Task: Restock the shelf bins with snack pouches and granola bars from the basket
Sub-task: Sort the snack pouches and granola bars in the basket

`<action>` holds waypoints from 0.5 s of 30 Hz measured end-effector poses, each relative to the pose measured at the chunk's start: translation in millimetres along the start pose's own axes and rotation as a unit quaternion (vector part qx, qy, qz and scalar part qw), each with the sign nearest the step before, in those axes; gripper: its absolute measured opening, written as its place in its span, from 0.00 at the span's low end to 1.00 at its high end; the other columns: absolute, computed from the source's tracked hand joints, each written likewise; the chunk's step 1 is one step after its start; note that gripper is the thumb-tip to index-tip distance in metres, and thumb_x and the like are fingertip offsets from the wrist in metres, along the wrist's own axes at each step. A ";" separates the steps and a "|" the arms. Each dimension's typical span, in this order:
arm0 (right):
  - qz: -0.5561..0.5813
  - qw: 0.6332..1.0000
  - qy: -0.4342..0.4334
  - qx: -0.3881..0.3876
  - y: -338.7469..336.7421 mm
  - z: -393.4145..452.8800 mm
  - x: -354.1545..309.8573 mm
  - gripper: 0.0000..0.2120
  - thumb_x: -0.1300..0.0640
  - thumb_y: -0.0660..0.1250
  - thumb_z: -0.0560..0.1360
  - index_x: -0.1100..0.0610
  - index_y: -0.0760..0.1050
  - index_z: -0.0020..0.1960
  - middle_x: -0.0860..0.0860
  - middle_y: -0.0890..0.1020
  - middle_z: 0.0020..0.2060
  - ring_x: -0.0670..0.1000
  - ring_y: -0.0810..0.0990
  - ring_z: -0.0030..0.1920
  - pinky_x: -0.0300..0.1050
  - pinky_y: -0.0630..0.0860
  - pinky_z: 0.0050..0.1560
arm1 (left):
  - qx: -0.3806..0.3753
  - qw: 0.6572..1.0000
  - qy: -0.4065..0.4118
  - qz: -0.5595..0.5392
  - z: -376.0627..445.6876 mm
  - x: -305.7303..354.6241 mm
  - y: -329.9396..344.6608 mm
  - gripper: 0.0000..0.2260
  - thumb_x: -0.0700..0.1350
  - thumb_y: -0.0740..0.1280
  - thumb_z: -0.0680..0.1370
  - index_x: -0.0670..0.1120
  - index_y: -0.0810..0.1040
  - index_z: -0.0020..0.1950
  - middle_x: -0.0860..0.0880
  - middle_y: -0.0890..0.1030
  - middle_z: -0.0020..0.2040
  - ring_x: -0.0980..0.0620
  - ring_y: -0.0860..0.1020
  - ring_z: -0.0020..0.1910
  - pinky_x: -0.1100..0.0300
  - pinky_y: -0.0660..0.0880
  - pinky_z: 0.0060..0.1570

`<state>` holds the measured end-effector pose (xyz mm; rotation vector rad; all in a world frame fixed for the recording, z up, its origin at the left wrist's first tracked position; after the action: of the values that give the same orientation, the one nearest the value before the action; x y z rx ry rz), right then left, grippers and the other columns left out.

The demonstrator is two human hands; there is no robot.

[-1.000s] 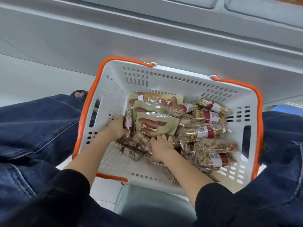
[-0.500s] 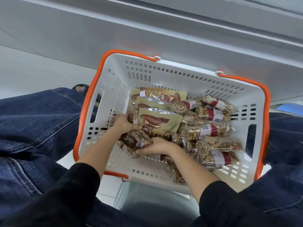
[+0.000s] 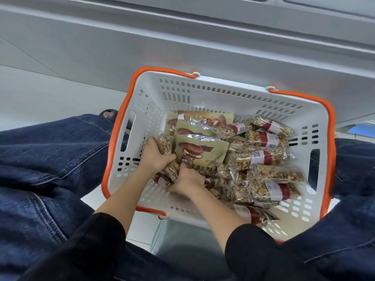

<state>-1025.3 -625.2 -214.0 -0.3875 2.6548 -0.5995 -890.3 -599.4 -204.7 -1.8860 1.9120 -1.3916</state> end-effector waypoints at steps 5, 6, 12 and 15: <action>0.052 0.995 -0.023 -0.088 -20.9 -4.0 8.1 0.47 0.49 0.78 0.64 0.57 0.57 0.74 0.54 0.71 0.67 0.56 0.72 0.64 0.49 0.72 0.63 | 0.007 0.996 0.002 -0.085 -7.1 16.6 -17.3 0.23 0.42 0.76 0.63 0.43 0.68 0.53 0.46 0.75 0.48 0.50 0.75 0.45 0.59 0.72 0.38; 0.051 0.993 -0.024 -0.103 -24.6 -6.8 12.3 0.48 0.49 0.79 0.63 0.56 0.57 0.74 0.53 0.70 0.67 0.55 0.72 0.64 0.49 0.71 0.65 | -0.003 0.995 -0.004 -0.100 -7.2 21.6 -19.8 0.23 0.42 0.76 0.64 0.43 0.69 0.53 0.47 0.76 0.47 0.51 0.76 0.44 0.59 0.72 0.37; 0.128 0.986 -0.031 -0.106 -39.8 -40.0 50.1 0.43 0.57 0.75 0.67 0.57 0.57 0.75 0.53 0.69 0.66 0.55 0.70 0.65 0.50 0.68 0.68 | -0.101 0.992 0.025 -0.066 -31.3 50.6 -23.0 0.28 0.48 0.76 0.62 0.45 0.70 0.58 0.49 0.78 0.48 0.47 0.79 0.47 0.50 0.79 0.44; 0.172 0.982 -0.047 -0.057 -59.2 -59.1 53.2 0.43 0.57 0.76 0.65 0.56 0.58 0.75 0.53 0.76 0.58 0.52 0.77 0.54 0.52 0.76 0.60 | -0.154 0.986 0.069 0.011 -52.3 64.9 -21.0 0.32 0.46 0.74 0.67 0.42 0.64 0.66 0.49 0.75 0.49 0.49 0.77 0.45 0.58 0.73 0.39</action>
<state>-1087.1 -674.4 -154.2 0.0172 2.5858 -0.3138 -922.8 -623.2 -128.8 -1.9307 2.3244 -1.3150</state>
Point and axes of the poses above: each hand's wrist, its own z-axis towards the middle knuckle, its own y-axis out of the palm, x = y × z, the point moved 5 cm from there along z, towards the middle knuckle
